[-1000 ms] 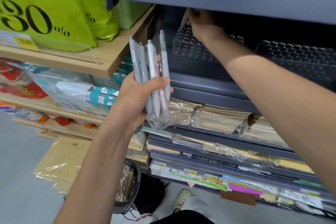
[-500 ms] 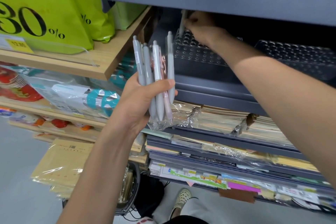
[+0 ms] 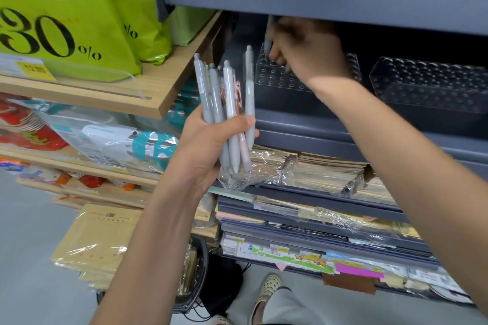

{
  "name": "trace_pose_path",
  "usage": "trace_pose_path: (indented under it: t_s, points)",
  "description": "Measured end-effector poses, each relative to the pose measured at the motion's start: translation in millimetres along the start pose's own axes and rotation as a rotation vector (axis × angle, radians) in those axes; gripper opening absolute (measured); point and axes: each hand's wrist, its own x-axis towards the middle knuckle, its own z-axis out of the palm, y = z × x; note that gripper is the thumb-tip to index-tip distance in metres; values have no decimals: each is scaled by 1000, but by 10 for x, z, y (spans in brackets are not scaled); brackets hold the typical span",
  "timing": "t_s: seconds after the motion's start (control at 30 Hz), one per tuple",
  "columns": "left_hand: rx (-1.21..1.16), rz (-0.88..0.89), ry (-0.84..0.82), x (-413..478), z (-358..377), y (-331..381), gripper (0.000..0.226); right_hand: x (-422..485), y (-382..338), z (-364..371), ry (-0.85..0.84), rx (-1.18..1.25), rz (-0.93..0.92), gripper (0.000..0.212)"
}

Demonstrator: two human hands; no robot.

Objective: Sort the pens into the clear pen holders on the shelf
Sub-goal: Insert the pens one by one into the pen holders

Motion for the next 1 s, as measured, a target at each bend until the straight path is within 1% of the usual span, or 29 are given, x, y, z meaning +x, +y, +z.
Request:
trace_pose_path:
  t_s: [0.03, 0.1, 0.17, 0.23, 0.3, 0.37, 0.4, 0.47, 0.53, 0.6, 0.67, 0.73, 0.8, 0.87, 1.0]
  points:
    - [10, 4, -2, 11, -1, -5, 33, -127, -72, -2, -105, 107, 15, 27]
    - [25, 15, -12, 28, 2, -9, 33, -283, -158, -17, -280, 178, 47, 34]
    - [37, 31, -26, 44, 8, -5, 35, -330, -173, -50, -356, 177, 88, 35]
    - [48, 47, -40, 55, 10, 3, 40, -336, -157, -80, -427, 192, 113, 30]
    - [55, 55, -47, 59, 12, 5, 40, -330, -128, -106, -487, 270, 133, 22]
    - [49, 54, -36, 62, 23, 0, 36, -323, -90, -128, -502, 384, 152, 13]
    - [37, 52, -23, 68, 24, 0, 32, -322, -72, -134, -488, 438, 158, 10]
    - [14, 49, 10, 88, 16, 5, 25, -316, -42, -138, -401, 553, 181, 9]
    - [9, 42, 21, 105, -11, 10, 22, -282, -8, -151, -246, 679, 232, 11]
    - [25, 39, 7, 109, -42, 3, 22, -212, 48, -183, -40, 758, 268, 9]
    - [32, 33, -7, 98, -63, -8, 24, -119, 129, -217, 160, 750, 251, 8]
    - [22, 28, -12, 90, -73, -19, 24, -45, 198, -221, 294, 672, 172, 13]
    - [13, 22, -8, 90, -76, -28, 24, 11, 265, -189, 338, 564, 98, 16]
    - [10, 14, -5, 93, -85, -34, 25, 65, 303, -157, 335, 465, 61, 19]
    - [13, 11, -1, 95, -124, -27, 27, 142, 282, -65, 287, 227, 61, 24]
